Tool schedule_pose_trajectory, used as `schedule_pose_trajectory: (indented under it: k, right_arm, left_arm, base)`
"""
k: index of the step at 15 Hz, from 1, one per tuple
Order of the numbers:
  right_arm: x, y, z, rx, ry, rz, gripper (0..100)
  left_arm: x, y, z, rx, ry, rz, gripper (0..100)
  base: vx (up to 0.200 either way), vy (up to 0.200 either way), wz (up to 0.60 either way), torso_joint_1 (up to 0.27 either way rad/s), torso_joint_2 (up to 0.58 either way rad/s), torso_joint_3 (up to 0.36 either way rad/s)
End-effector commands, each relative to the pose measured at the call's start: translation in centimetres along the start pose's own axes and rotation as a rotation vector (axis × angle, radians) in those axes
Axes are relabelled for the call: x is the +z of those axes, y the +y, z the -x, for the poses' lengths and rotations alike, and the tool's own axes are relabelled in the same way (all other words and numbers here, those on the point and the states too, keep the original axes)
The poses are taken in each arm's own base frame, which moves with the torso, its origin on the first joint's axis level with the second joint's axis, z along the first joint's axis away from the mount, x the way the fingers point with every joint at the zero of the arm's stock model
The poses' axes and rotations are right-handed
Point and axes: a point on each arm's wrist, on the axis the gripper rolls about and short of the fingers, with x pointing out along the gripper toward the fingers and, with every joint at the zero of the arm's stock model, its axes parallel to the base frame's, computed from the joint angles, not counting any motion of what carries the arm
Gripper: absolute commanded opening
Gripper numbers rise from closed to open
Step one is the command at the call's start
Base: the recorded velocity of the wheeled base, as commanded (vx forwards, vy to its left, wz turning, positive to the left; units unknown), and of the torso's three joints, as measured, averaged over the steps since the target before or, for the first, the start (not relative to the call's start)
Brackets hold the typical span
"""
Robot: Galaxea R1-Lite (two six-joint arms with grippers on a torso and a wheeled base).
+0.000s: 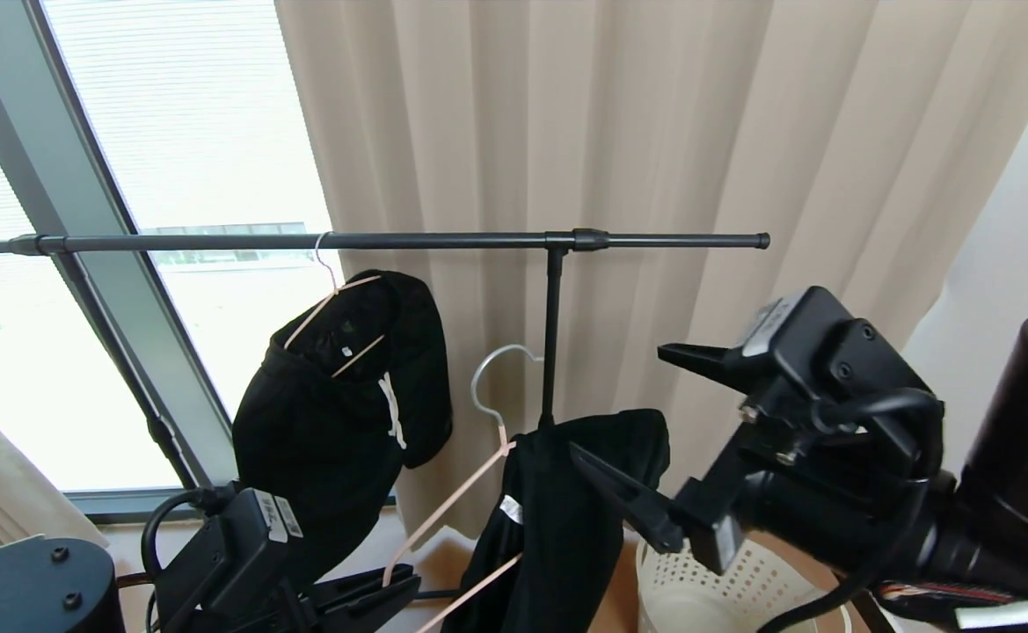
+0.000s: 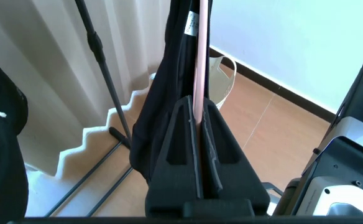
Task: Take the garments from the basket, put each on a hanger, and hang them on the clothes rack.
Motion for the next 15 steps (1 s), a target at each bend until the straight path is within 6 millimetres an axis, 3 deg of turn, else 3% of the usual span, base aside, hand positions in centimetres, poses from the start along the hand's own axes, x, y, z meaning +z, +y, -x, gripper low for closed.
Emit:
schedule_pose_trajectory:
  k: [1,4,7,10,15]
  right_arm:
    - [-0.6,-4.3,3.3,0.074,0.01,0.046,100]
    - [-1.6,-8.9,2.7,0.326,0.111,0.179,100]
    - [-2.5,-11.3,-0.3,0.549,0.206,0.262,100]
    - [-3.6,-11.8,-3.6,0.747,0.214,0.288,100]
    - [-5.7,-10.8,-7.2,0.84,0.269,0.242,100]
  left_arm:
    - [-0.1,-0.1,0.2,-0.005,0.002,-0.005,0]
    - [-0.5,-0.1,0.4,-0.021,0.018,-0.031,0]
    - [-0.7,-0.6,0.4,-0.048,0.026,-0.052,0]
    - [-1.0,-1.0,0.6,-0.089,0.034,-0.072,0]
    - [-1.0,-1.1,0.8,-0.103,0.028,-0.102,0]
  base:
    - [0.0,0.0,0.0,0.0,0.0,0.0]
    - [0.0,0.0,0.0,0.0,0.0,0.0]
    - [0.0,0.0,0.0,0.0,0.0,0.0]
    - [0.0,0.0,0.0,0.0,0.0,0.0]
    - [0.0,0.0,0.0,0.0,0.0,0.0]
